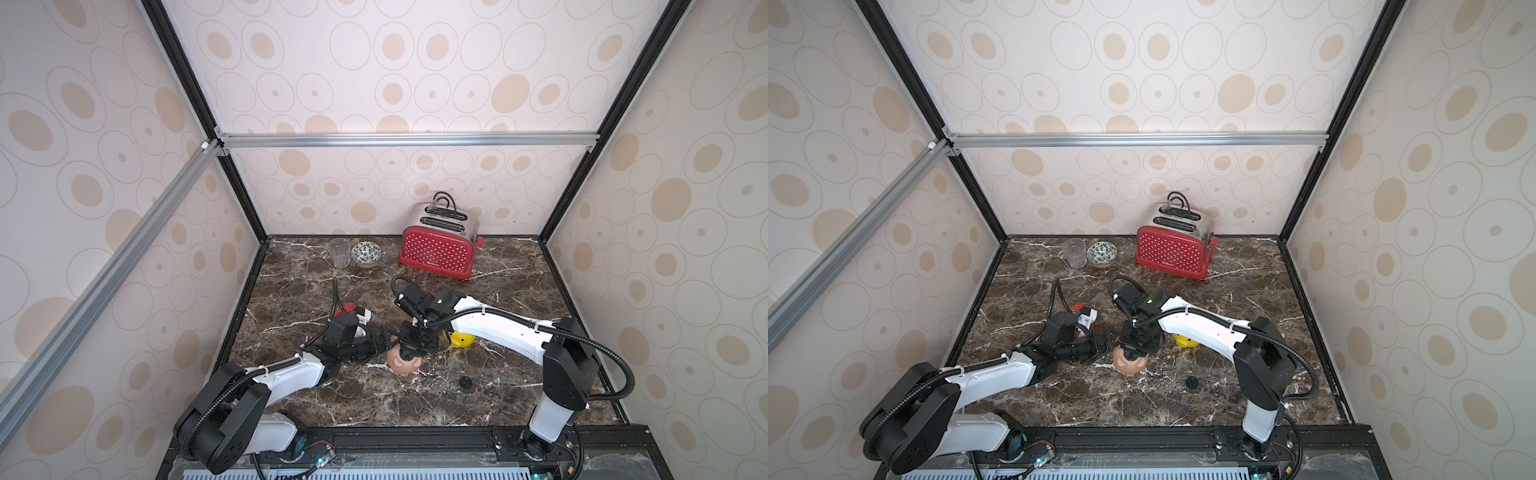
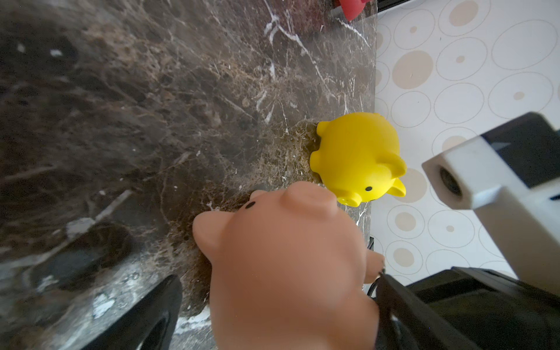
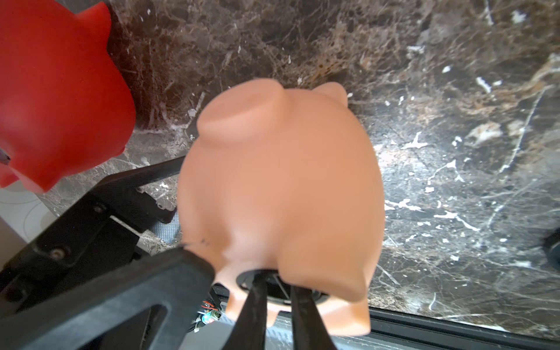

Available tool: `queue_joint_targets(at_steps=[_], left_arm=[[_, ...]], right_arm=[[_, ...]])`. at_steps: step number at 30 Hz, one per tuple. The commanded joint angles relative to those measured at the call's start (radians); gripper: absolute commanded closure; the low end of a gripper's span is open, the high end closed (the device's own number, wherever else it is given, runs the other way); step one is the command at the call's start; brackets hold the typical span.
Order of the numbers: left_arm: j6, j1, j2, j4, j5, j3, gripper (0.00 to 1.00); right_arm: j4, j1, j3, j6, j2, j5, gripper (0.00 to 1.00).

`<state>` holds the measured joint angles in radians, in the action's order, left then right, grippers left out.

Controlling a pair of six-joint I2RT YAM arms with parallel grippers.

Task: Close piggy banks
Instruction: Screw the knob on the piggy bank.

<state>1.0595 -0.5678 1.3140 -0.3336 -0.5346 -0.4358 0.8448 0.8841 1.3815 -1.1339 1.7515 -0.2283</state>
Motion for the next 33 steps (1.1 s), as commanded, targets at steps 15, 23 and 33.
queue_joint_targets(at_steps=[15, 23, 33], left_arm=[[-0.041, -0.005, -0.072, 0.104, 0.033, -0.056, 0.01], [-0.027, -0.006, -0.12, 0.13, 0.016, -0.078, 0.01], [-0.054, -0.006, -0.215, 0.249, 0.03, -0.114, 0.01]], right_arm=[[0.013, 0.004, 0.011, 0.023, -0.056, 0.021, 0.8], [0.017, 0.007, 0.02, 0.027, -0.07, 0.024, 0.8], [0.088, 0.013, 0.065, 0.08, -0.114, 0.132, 0.79]])
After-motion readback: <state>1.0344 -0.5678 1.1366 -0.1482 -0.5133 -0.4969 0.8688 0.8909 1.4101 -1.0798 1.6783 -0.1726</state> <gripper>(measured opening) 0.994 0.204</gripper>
